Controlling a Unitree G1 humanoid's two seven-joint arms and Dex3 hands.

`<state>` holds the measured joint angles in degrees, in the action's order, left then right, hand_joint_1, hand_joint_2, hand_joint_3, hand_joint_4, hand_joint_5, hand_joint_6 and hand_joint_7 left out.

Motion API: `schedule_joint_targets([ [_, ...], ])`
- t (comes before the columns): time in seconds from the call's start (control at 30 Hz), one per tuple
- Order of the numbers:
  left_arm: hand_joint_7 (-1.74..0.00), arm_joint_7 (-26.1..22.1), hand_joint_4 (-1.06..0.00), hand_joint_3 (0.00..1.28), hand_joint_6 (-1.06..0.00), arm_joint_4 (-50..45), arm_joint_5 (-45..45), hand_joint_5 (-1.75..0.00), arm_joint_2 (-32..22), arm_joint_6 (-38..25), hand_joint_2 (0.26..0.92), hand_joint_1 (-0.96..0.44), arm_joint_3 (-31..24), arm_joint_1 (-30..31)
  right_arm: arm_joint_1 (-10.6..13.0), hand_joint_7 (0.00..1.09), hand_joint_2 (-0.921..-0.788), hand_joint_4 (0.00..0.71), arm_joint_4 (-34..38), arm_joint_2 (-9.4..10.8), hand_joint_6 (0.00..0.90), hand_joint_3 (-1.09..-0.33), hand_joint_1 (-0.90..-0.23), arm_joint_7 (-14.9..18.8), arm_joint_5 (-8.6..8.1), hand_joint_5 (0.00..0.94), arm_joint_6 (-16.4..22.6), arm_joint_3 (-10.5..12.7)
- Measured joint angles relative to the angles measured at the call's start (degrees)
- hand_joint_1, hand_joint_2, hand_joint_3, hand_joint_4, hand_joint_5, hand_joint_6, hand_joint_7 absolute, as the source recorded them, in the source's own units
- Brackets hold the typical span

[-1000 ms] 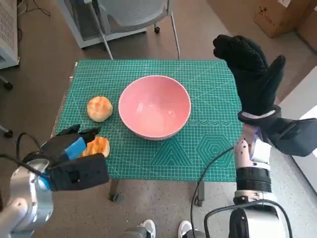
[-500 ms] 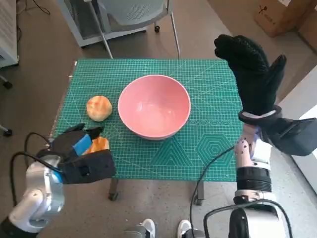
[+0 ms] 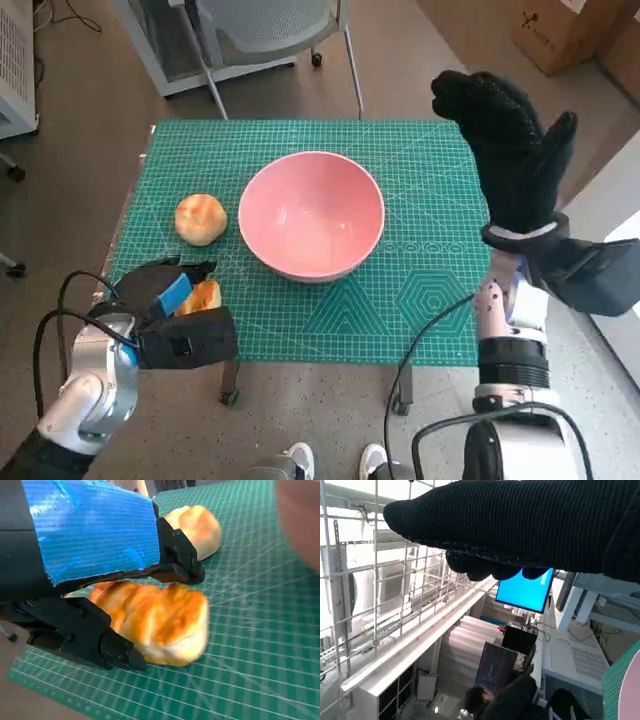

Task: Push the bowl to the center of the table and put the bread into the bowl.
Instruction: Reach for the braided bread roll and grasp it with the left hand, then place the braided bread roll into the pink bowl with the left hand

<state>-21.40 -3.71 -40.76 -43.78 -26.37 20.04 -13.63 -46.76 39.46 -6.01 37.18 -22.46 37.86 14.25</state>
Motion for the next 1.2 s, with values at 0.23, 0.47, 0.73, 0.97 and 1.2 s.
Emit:
schedule_joint_targets([
  [0.23,-0.07,-0.43,-0.68,0.14,-0.76,1.90,-1.51,-0.56,0.55,1.11,0.920,0.25,-0.02,-1.31,0.02,0.00,-0.921,0.251,0.00,-0.10,0.412,-0.531,-0.636,0.06,0.01,0.000,0.06,0.01],
  [0.47,-0.64,-0.48,-0.59,0.17,-0.68,2.96,-1.96,-1.28,1.16,2.18,0.921,0.18,-0.39,-1.95,0.02,0.00,-0.921,0.250,0.01,-0.27,0.412,-0.535,-0.644,0.14,0.00,0.000,0.24,0.05],
  [0.73,-1.14,-0.74,-0.65,0.11,-0.58,3.36,-1.78,-1.25,1.23,4.11,0.920,0.01,-1.30,-2.11,0.02,0.00,-0.921,0.251,0.06,-0.39,0.413,-0.535,-0.652,0.14,-0.01,0.001,0.73,0.18],
  [0.97,-1.20,-0.98,-0.66,0.09,-0.60,3.35,-1.47,-1.20,1.24,5.64,0.920,0.00,-2.57,-2.10,0.02,0.00,-0.921,0.255,0.28,-0.38,0.413,-0.538,-0.654,0.15,-0.01,0.002,0.83,0.20],
  [1.2,-1.20,-1.24,-0.66,0.09,-0.60,3.25,-0.93,-1.20,1.25,6.39,0.920,0.00,-4.04,-2.08,0.02,0.00,-0.921,0.257,0.32,-0.35,0.414,-0.540,-0.653,0.15,-0.03,0.002,0.85,0.19],
])
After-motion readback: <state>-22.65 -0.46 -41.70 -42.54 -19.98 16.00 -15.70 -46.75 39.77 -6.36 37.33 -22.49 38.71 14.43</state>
